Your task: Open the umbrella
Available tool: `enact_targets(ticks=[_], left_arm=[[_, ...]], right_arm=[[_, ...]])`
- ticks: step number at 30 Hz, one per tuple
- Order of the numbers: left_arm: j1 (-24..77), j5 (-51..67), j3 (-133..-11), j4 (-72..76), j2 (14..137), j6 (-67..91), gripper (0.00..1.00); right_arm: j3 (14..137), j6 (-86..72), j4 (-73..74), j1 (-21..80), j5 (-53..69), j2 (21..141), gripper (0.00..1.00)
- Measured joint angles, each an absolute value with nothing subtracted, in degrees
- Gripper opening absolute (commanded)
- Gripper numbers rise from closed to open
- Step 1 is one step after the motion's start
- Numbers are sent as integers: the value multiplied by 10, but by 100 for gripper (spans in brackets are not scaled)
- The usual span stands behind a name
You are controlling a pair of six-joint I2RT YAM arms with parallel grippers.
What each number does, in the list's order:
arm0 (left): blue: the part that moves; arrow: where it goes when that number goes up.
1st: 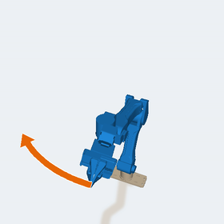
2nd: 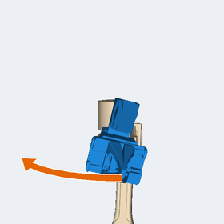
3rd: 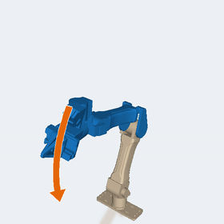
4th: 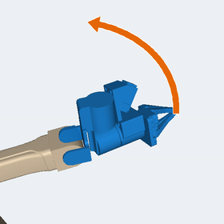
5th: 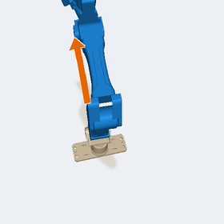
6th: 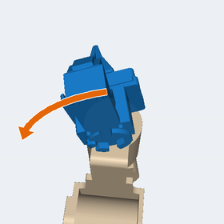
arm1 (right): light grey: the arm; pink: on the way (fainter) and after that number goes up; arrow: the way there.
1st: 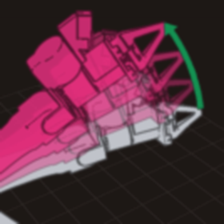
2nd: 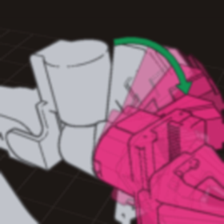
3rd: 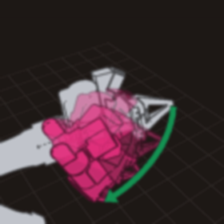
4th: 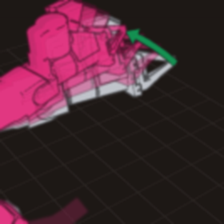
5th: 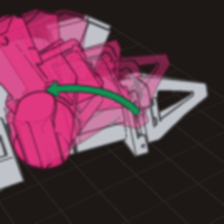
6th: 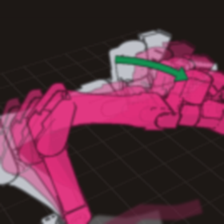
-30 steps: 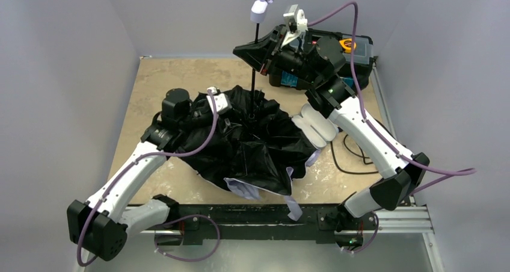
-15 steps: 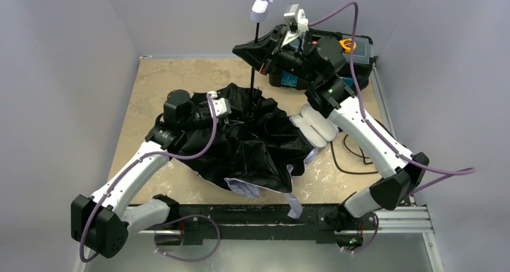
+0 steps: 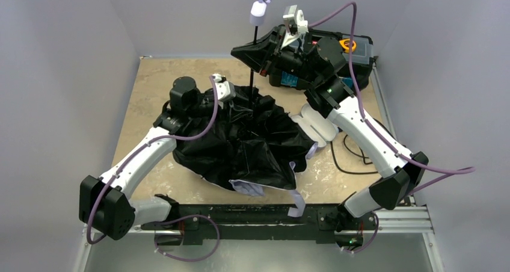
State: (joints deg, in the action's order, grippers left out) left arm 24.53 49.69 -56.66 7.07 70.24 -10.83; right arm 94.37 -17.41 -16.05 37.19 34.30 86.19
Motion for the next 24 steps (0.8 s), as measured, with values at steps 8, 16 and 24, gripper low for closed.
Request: enact_targets(ticks=[8, 16, 24], left_arm=[[248, 492, -546, 86, 727, -102, 19], [248, 472, -522, 112, 742, -100, 27], [248, 438, -523, 147, 747, -101, 32]], right_arm=[[955, -170, -156, 372, 345, 872, 0], [994, -162, -114, 372, 340, 909, 0], [1037, -143, -84, 371, 334, 919, 0]])
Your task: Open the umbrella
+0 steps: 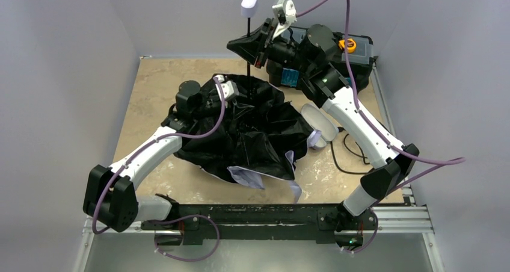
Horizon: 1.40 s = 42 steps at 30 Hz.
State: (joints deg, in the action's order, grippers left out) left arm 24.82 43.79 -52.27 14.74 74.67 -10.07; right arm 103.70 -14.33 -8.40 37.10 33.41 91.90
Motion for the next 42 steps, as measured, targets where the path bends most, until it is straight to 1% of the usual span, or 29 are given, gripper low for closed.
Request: enact_targets(ticks=[8, 11, 12, 14, 15, 16, 17, 20, 22, 24, 26, 33, 35, 37, 38, 39, 40, 41, 42], left_arm=[[244, 428, -526, 156, 752, -102, 36], [234, 428, -536, 148, 760, -102, 40], [230, 429, -541, 144, 762, -102, 39], [222, 431, -551, 131, 766, -102, 27], [220, 433, -555, 126, 766, -102, 24], [218, 437, -559, 119, 765, -103, 24], [217, 443, -563, 110, 766, -107, 25], [215, 463, -568, 79, 760, -127, 45], [215, 470, -568, 54, 755, -133, 51], [218, 475, -568, 36, 752, -130, 54], [225, 476, -572, 28, 748, -119, 54], [240, 470, -634, 53, 746, -10, 55], [241, 467, -653, 73, 746, 25, 58], [242, 467, -665, 92, 746, 54, 65], [242, 467, -669, 102, 746, 67, 64], [243, 467, -671, 110, 746, 81, 53], [244, 469, -672, 117, 746, 92, 35], [246, 471, -672, 121, 746, 103, 20], [249, 472, -672, 123, 746, 111, 8]], right_arm=[[1048, -130, -67, 371, 315, 919, 0], [1052, -123, -63, 371, 307, 919, 0], [1053, -122, -62, 371, 305, 919, 0], [1055, -118, -62, 371, 302, 919, 0], [1055, -117, -62, 371, 300, 919, 0], [1055, -115, -62, 371, 297, 919, 0], [1055, -113, -62, 371, 295, 919, 0], [1027, -116, -74, 370, 295, 909, 0], [990, -123, -84, 371, 295, 890, 0], [961, -130, -92, 371, 296, 873, 0], [941, -140, -108, 372, 300, 859, 0], [932, -158, -159, 372, 312, 847, 0], [932, -159, -163, 372, 313, 847, 0], [931, -161, -163, 372, 313, 847, 0], [929, -162, -164, 372, 313, 847, 0], [926, -164, -164, 372, 313, 847, 0], [923, -165, -164, 372, 313, 847, 0], [920, -166, -163, 372, 314, 847, 0], [917, -166, -163, 372, 314, 847, 2]])
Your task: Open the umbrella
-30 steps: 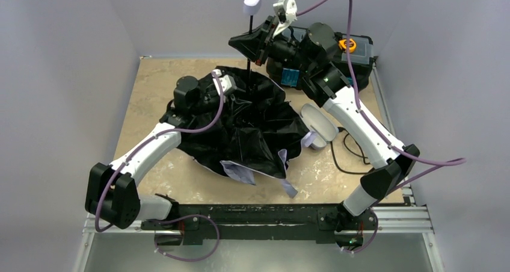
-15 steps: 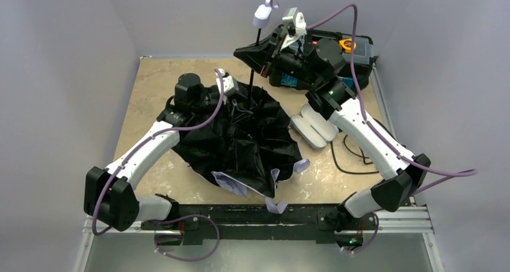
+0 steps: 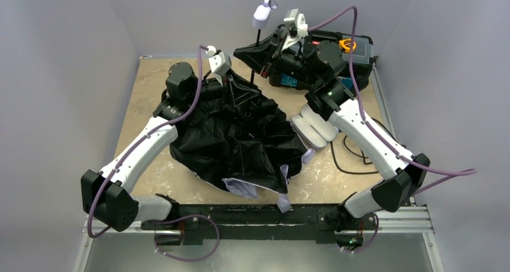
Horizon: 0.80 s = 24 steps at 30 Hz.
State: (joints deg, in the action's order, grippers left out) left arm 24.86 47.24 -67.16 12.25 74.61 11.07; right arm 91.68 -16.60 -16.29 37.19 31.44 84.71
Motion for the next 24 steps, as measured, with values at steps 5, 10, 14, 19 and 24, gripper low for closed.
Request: enact_targets(ticks=[5, 10, 14, 19, 24], left_arm=[[262, 480, -668, 123, 745, 112, 0], [252, 453, -654, 117, 742, 119, 0], [239, 445, -648, 113, 742, 120, 0], [223, 446, -648, 112, 743, 102, 0], [210, 462, -648, 112, 744, 88, 0]], right_arm=[[914, -158, -158, 368, 310, 847, 43], [890, -129, -118, 368, 310, 816, 82], [876, -106, -54, 350, 309, 780, 75], [848, -21, 50, 310, 296, 747, 50], [752, 108, 138, 310, 292, 746, 45]])
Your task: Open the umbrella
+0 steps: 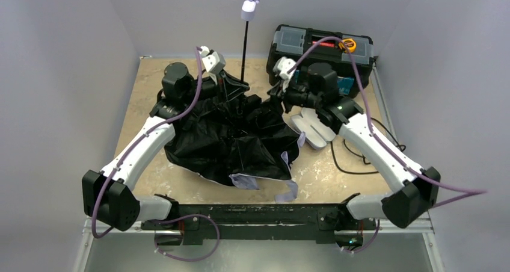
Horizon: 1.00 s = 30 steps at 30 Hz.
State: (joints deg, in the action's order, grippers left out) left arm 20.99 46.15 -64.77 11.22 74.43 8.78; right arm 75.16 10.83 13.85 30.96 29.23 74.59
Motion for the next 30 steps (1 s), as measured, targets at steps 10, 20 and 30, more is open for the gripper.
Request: enact_targets(ticks=[10, 20, 30], left_arm=[[204, 485, -648, 112, 752, 84, 0], [149, 507, -665, 110, 752, 114, 0], [129, 555, -707, 82, 752, 114, 0]], right_arm=[[745, 229, 167, 356, 289, 891, 34], [712, 331, 180, 371, 259, 919, 41], [664, 448, 241, 331, 187, 939, 61]])
